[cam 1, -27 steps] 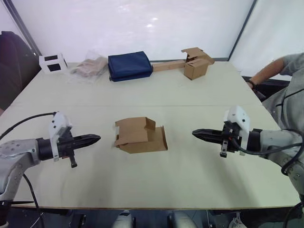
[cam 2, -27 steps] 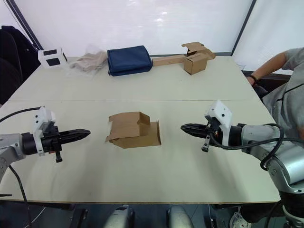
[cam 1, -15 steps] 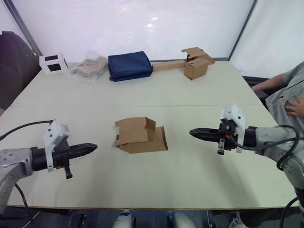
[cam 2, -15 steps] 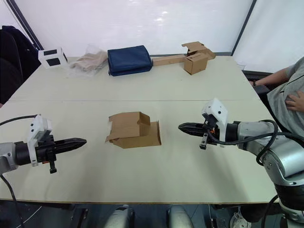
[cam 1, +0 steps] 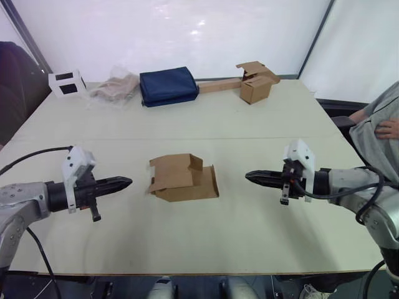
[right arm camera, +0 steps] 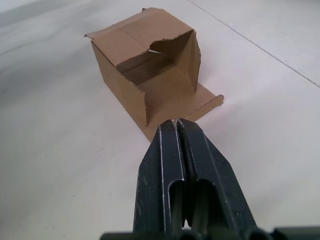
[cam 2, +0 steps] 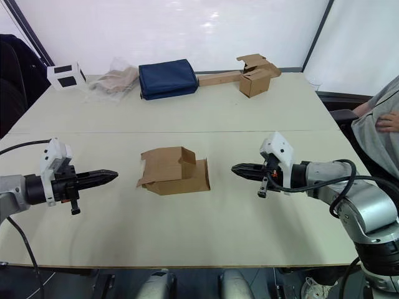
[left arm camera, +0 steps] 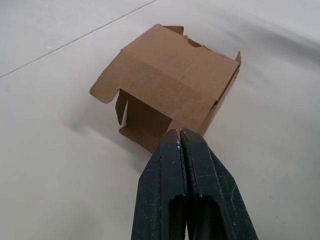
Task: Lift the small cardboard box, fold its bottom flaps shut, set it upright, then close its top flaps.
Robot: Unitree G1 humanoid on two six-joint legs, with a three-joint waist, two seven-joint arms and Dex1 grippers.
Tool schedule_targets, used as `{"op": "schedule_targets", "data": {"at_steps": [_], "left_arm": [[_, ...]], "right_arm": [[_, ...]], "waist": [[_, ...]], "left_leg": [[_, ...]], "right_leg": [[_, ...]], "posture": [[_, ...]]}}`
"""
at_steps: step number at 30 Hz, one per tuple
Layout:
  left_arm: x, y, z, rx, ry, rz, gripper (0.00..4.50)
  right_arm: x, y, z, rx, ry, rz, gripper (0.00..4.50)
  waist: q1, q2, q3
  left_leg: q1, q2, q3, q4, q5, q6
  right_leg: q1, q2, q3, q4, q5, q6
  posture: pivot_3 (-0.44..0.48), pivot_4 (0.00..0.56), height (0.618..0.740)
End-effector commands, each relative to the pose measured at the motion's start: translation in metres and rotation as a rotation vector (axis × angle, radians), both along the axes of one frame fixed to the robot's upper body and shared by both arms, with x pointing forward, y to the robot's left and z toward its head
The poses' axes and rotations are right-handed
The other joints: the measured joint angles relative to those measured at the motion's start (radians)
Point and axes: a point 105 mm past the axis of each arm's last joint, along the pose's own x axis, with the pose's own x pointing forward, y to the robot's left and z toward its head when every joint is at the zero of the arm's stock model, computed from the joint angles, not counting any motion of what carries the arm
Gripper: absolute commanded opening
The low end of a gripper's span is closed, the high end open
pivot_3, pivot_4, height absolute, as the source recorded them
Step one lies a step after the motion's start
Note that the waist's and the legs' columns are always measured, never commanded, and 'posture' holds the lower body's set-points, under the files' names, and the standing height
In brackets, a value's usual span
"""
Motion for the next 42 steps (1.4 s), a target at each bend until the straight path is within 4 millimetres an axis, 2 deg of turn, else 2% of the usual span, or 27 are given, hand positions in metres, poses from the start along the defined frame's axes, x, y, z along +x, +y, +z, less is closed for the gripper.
{"op": "schedule_targets", "data": {"at_steps": [1, 4, 7, 10, 12, 16, 17, 21, 24, 27, 31, 42], "left_arm": [[0.001, -0.003, 0.004, -0.011, 0.044, -0.031, 0.04], [0.001, -0.007, 0.004, -0.053, 0.111, -0.051, 0.04], [0.007, -0.006, 0.008, -0.128, 0.183, -0.052, 0.68], [0.016, -0.001, 0.012, -0.261, 0.296, -0.031, 1.79], [0.019, 0.000, 0.013, -0.357, 0.383, -0.026, 2.75], [0.029, -0.007, -0.008, -0.461, 0.559, 0.003, 4.33], [0.031, -0.009, -0.013, -0.482, 0.596, 0.006, 4.46], [0.039, -0.017, -0.024, -0.578, 0.728, 0.006, 4.46], [0.045, -0.022, -0.030, -0.578, 0.746, 0.009, 4.46], [0.050, -0.026, -0.026, -0.638, 0.763, -0.008, 4.46], [0.059, -0.041, -0.033, -0.682, 0.821, -0.035, 4.46], [0.078, -0.064, -0.043, -0.739, 0.810, -0.077, 4.46]], "right_arm": [[-0.004, 0.006, 0.009, 0.006, -0.065, 0.015, 0.00], [-0.005, 0.008, 0.008, 0.014, -0.078, 0.006, 0.00], [-0.005, 0.011, 0.011, 0.027, -0.098, 0.000, 0.00], [-0.003, 0.011, 0.009, 0.041, -0.112, -0.022, 0.00], [-0.004, 0.012, 0.006, 0.047, -0.112, -0.039, 0.00], [-0.009, 0.019, 0.008, 0.074, -0.117, -0.046, 0.00], [-0.010, 0.019, 0.006, 0.068, -0.118, -0.052, 0.00], [-0.013, 0.017, 0.002, 0.054, -0.124, -0.086, 0.00], [-0.016, 0.016, 0.004, 0.063, -0.129, -0.112, 0.00], [-0.021, 0.015, 0.004, 0.067, -0.131, -0.135, 0.00], [-0.026, 0.013, 0.004, 0.068, -0.141, -0.180, 0.00], [-0.028, 0.011, 0.012, 0.059, -0.152, -0.204, 0.00]], "waist": [[0.000, 0.000, 0.000], [0.002, 0.000, 0.000], [0.000, 0.000, 0.000], [-0.001, 0.000, 0.000], [-0.002, 0.000, 0.000], [-0.002, 0.000, 0.000], [-0.002, 0.000, 0.000], [0.000, -0.001, 0.000], [-0.001, -0.001, 0.000], [-0.001, -0.001, 0.000], [0.003, 0.000, -0.001], [0.000, 0.000, -0.001]], "left_leg": [[0.000, 0.000, 0.000, 0.000, 0.000, 0.000], [0.000, 0.000, 0.000, 0.000, 0.000, 0.000], [0.000, 0.000, 0.000, 0.000, 0.000, 0.000], [0.000, 0.000, -0.001, 0.000, 0.000, 0.000], [0.000, 0.000, -0.001, 0.000, 0.000, 0.000], [0.000, 0.000, -0.001, 0.000, 0.000, 0.000], [0.000, 0.000, -0.001, 0.000, 0.000, 0.000], [0.000, 0.000, -0.001, 0.000, 0.001, -0.001], [0.000, 0.000, -0.001, 0.000, 0.001, -0.001], [0.000, 0.000, -0.001, 0.000, 0.001, -0.002], [0.000, -0.001, -0.002, 0.000, 0.001, -0.002], [0.000, -0.001, -0.002, 0.000, 0.002, -0.003]], "right_leg": [[0.000, 0.000, 0.000, 0.000, 0.000, 0.000], [0.000, 0.000, 0.000, 0.000, 0.000, 0.000], [0.000, 0.000, 0.000, 0.000, 0.000, 0.000], [0.000, 0.001, -0.001, 0.001, 0.000, 0.000], [0.000, 0.001, -0.001, 0.001, 0.000, 0.000], [-0.001, 0.001, -0.001, 0.001, 0.000, 0.000], [-0.001, 0.001, -0.001, 0.001, 0.000, 0.000], [-0.001, 0.001, -0.001, 0.002, 0.000, 0.000], [-0.001, 0.001, -0.001, 0.002, 0.000, 0.000], [-0.001, 0.000, -0.001, 0.002, 0.000, 0.000], [-0.001, 0.000, -0.001, 0.002, 0.000, 0.000], [-0.001, 0.000, -0.001, 0.002, 0.000, 0.000]], "posture": [[0.000, 0.150, 0.740], [0.000, 0.150, 0.740], [0.000, 0.150, 0.740], [0.000, 0.150, 0.740], [0.000, 0.150, 0.740], [0.000, 0.150, 0.740], [0.000, 0.150, 0.740], [0.000, 0.150, 0.740], [0.000, 0.150, 0.740], [0.000, 0.150, 0.740], [0.000, 0.150, 0.740], [0.000, 0.150, 0.740]]}}
